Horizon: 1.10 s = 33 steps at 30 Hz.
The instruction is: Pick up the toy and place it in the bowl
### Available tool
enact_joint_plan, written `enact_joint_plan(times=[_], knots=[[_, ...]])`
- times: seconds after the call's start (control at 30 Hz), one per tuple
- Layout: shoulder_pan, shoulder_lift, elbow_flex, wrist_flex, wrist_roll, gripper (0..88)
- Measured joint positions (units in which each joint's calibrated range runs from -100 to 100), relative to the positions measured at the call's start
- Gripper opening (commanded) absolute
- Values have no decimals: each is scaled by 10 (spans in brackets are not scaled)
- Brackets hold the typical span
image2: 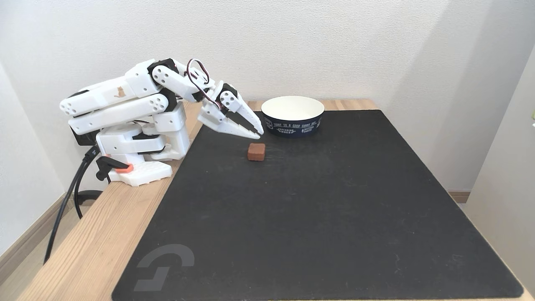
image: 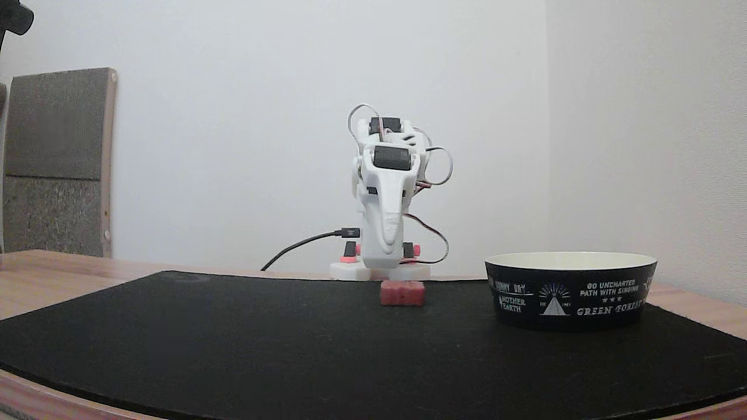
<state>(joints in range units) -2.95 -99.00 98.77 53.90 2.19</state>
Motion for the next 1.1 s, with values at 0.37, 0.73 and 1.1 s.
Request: enact_joint_plan(times=[0.37,0.73,1.1], knots=[[0,0,0,0,2,196],[0,1,0,0,4,339],[6,319,-237,72,-36,340]])
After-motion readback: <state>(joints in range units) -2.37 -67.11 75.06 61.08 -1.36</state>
